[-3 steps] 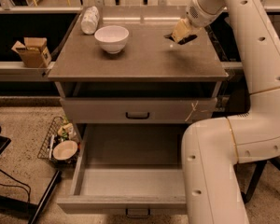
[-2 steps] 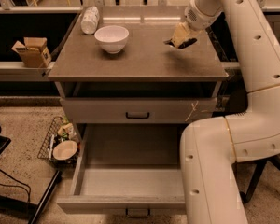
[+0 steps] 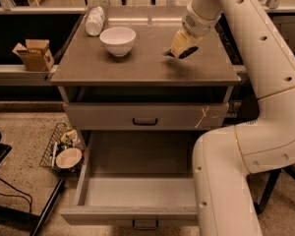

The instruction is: Place rxbar chocolate into middle drawer

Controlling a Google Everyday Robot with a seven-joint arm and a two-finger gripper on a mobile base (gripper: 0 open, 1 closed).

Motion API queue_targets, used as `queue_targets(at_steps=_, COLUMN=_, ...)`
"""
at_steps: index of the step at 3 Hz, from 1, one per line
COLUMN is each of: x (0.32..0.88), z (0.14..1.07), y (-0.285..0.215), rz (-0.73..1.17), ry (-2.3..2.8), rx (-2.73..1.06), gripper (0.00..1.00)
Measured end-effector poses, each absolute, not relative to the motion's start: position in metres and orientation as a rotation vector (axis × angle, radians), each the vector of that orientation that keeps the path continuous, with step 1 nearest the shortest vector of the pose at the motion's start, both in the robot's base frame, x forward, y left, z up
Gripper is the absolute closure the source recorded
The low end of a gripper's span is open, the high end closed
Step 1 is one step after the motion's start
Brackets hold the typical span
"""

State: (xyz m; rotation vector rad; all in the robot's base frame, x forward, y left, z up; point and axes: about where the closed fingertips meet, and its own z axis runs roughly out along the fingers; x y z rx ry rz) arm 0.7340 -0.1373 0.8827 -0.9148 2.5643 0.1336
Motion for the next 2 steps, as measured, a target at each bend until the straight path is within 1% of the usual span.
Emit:
queue_targets(at_steps=1, x=0.707, z=0.900, y=-0.141, rz=0.082, ry=2.554, rx=-0.965, gripper=1.00)
queue_targets(at_steps=2, x=0.668, z=0.894, y=-0.160, rz=0.098, ry=2.570, rx=-0.997, gripper=1.00)
